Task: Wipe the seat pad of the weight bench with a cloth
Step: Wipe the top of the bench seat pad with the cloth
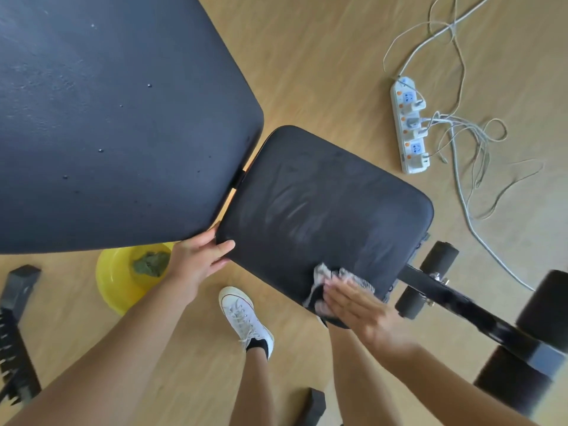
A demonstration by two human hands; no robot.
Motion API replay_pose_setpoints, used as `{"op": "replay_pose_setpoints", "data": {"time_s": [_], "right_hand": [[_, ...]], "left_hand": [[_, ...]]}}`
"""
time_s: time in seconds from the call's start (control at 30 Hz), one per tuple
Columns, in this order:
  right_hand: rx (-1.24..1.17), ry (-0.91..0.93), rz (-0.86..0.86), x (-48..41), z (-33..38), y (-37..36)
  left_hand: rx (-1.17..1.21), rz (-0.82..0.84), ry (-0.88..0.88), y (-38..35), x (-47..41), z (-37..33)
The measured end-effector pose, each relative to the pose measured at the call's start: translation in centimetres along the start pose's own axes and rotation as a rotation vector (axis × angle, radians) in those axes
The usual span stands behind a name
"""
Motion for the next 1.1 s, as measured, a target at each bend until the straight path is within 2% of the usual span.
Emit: {"op": "replay_pose_setpoints", "data": {"time_s": [0.07,0.13,0.27,0.33,0.37,0.43,0.47,0.5,0.53,0.57,0.6,0.7,0.8,0.87,0.97,1.03,1.1], "right_hand": [[0.143,0.109,0.051,1.8,-1.0,1.7],[0.108,-0.018,0.028,0.3,-3.7,4.0],[0.012,-0.485,-0.423,-5.0,-7.9,7.0],[0.000,-0.614,-0.563,-5.7,-6.4,5.9],[0.026,-0.583,-0.519,-5.5,-4.4,4.2],[-0.145,-0.506,-0.107,-4.1,1.2,0.2],[-0.187,-0.394,0.088,-2.7,3.2,-1.3],[-0.121,-0.217,0.192,-1.4,3.9,-2.1],[-0.029,-0.100,0.209,-0.5,3.4,-2.3],[-0.006,-0.038,0.108,-0.6,2.7,-2.0],[-0.093,-0.116,-0.018,-1.7,1.7,-0.9],[-0.132,-0.522,-0.468,-9.3,-0.8,2.5],[-0.049,-0.710,-0.594,-19.9,-2.8,5.9],[-0.042,-0.733,-0.547,-25.7,-3.7,8.2],[0.035,-0.673,-0.261,-31.0,-5.3,10.5],[0.060,-0.738,-0.078,-30.3,-8.2,11.1],[0.065,-0.860,0.096,-25.8,-11.5,12.0]], "left_hand": [[0.005,-0.009,0.011,0.0,0.0,0.2],[0.029,-0.033,0.017,0.2,-0.2,0.3],[0.038,-0.054,0.014,0.2,-0.4,0.5],[0.033,-0.066,0.019,0.1,-0.5,0.6],[0.032,-0.074,0.020,0.1,-0.5,0.6],[0.031,-0.082,0.014,-0.1,-0.3,0.6],[0.025,-0.088,0.012,-0.2,-0.2,0.6],[0.017,-0.090,0.008,-0.4,-0.2,0.6],[0.005,-0.089,0.003,-0.6,-0.2,0.6],[-0.013,-0.085,-0.003,-0.8,-0.2,0.6],[-0.031,-0.084,-0.009,-0.9,-0.2,0.5],[-0.056,-0.092,-0.017,-0.9,-0.4,0.7],[-0.072,-0.097,-0.031,-0.9,-0.5,0.8],[-0.107,-0.095,-0.043,-0.9,-0.5,0.8],[-0.113,-0.092,-0.032,-0.7,-0.6,0.7],[-0.100,-0.089,-0.018,-0.6,-0.8,0.7],[-0.102,-0.072,-0.007,-0.8,-0.9,0.6]]}}
Point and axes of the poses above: each hand's wrist, its own x-axis away from the middle knuckle, its own y-axis out of the back of the hand, z = x × y, the point moved 2 cm from there along -x, towards the middle knuckle, and after that the axes turned 1 degree about y, right-handed, at the moved point
